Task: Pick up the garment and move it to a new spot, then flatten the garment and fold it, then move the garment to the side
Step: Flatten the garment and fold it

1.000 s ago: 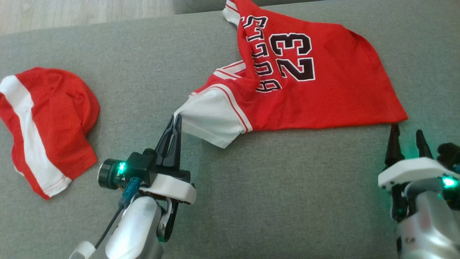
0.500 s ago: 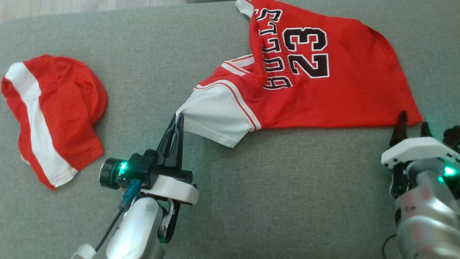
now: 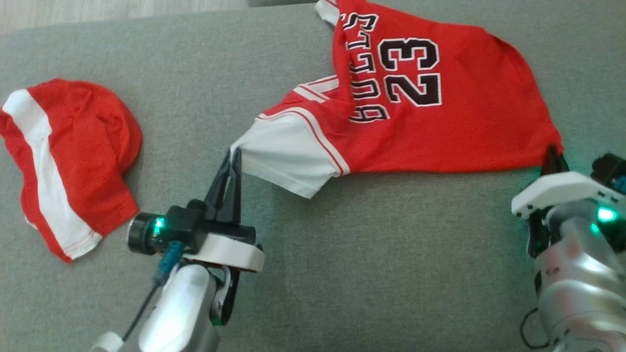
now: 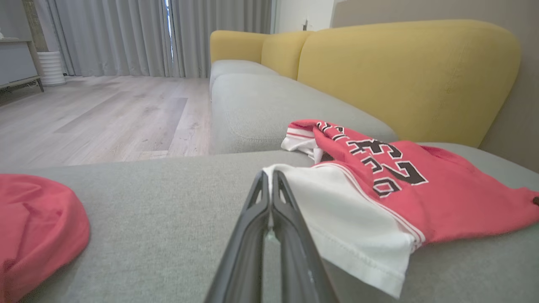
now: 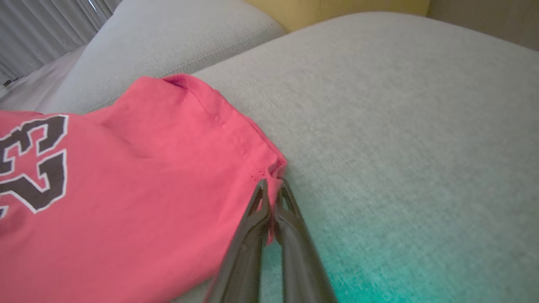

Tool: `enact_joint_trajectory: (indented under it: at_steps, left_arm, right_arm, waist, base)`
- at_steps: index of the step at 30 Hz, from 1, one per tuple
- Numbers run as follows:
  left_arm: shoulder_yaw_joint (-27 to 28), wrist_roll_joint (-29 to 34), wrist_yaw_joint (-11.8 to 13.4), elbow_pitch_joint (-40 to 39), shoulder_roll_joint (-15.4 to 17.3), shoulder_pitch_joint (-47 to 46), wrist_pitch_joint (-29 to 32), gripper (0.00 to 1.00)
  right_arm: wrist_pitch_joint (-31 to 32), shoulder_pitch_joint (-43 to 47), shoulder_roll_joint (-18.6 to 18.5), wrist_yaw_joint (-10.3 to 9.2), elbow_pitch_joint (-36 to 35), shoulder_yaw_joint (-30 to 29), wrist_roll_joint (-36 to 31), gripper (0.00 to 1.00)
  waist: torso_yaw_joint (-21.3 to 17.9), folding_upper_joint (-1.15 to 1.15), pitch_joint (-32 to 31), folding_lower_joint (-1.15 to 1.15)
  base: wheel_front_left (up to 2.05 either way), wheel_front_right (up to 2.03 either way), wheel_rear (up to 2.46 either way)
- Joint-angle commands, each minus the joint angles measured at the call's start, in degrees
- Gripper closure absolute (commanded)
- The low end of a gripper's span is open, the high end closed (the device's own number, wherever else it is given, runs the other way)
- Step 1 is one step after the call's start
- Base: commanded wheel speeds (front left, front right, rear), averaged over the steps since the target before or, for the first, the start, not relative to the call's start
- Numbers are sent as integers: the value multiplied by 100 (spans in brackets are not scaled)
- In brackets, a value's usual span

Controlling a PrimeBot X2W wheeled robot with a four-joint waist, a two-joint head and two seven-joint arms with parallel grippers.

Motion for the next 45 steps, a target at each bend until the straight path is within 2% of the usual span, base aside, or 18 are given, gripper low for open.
enact_joint_trajectory:
  at_steps: [1,5,11,18,24,29,38,42,45]
  left_arm:
    - [270,-69,34,-241,59,-92,-54,100]
    - [517,-207,-39,-495,69,-126,-54,100]
    - [970,-496,-177,-1150,65,-370,-54,100]
    - [1250,-667,-262,-1939,156,-955,-19,100]
    - [1305,-758,-245,-2704,287,-1373,428,100]
    - [1423,-863,-154,-3232,362,-1403,720,100]
    - [1515,-961,106,-4921,547,-1081,1589,100]
    - [1506,-1084,171,-5361,599,-1151,2018,100]
    - [1575,-1140,138,-5204,718,-1300,2184,100]
  right_arm:
    - [-34,-274,28,-4,-202,269,111,100]
    - [-35,-284,28,-4,-786,1063,689,100]
    - [-36,82,28,-4,-2394,2444,1595,100]
    - [430,332,-78,-4,-4507,3101,1823,100]
    - [1098,500,-316,-4,-6066,3248,1874,100]
    - [1552,723,-376,-4,-6879,3278,1850,100]
    - [2432,1550,-185,-4,-8667,3011,1794,100]
    - [2802,1867,-30,-4,-9137,2912,1861,100]
    - [2936,1876,7,-4,-9187,2852,1817,100]
  waist:
    - [-44,0,-52,-1]
    - [-143,0,-196,-1]
    - [-302,0,-493,-1]
    - [-399,0,-920,-1]
    - [-351,0,-1236,-1]
    - [-309,0,-1412,-1]
    - [-249,0,-1563,-1]
    - [-312,0,-1486,-1]
    - [-353,0,-1311,-1]
  base:
    - [0,0,0]
    - [0,0,0]
    - [0,0,0]
    - [0,0,0]
    - [0,0,0]
    - [0,0,0]
    - [0,0,0]
    - [0,0,0]
    - [0,0,0]
